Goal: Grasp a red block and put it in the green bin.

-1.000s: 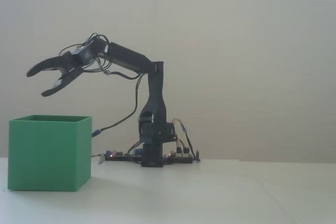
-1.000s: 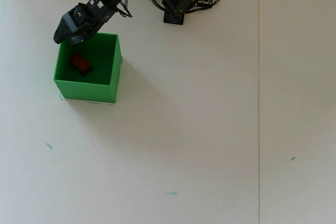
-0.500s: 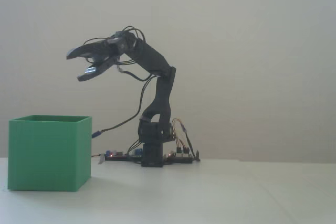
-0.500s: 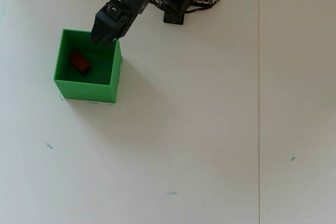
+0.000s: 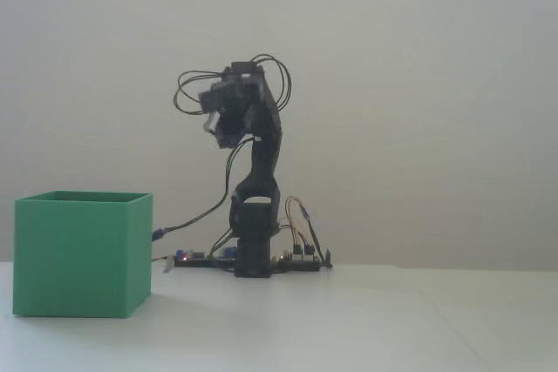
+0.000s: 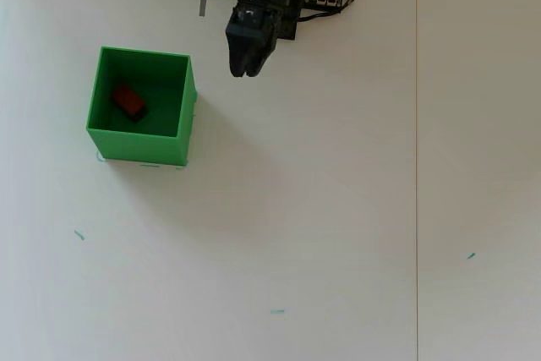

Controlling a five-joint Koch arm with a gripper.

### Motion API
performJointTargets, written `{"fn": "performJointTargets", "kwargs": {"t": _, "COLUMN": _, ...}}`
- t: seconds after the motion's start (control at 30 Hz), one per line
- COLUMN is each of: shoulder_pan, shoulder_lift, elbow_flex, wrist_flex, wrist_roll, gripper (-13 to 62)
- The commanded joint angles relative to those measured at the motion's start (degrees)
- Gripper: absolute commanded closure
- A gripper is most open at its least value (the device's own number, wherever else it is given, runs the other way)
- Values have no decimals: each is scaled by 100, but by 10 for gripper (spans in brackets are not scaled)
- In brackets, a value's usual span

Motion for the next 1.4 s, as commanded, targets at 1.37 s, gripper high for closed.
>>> {"fn": "performJointTargets", "kwargs": {"t": 1.37, "shoulder_pan": -158, "shoulder_lift": 729, "elbow_flex": 7796, "wrist_flex": -5186, "wrist_roll": -352, "gripper": 153}}
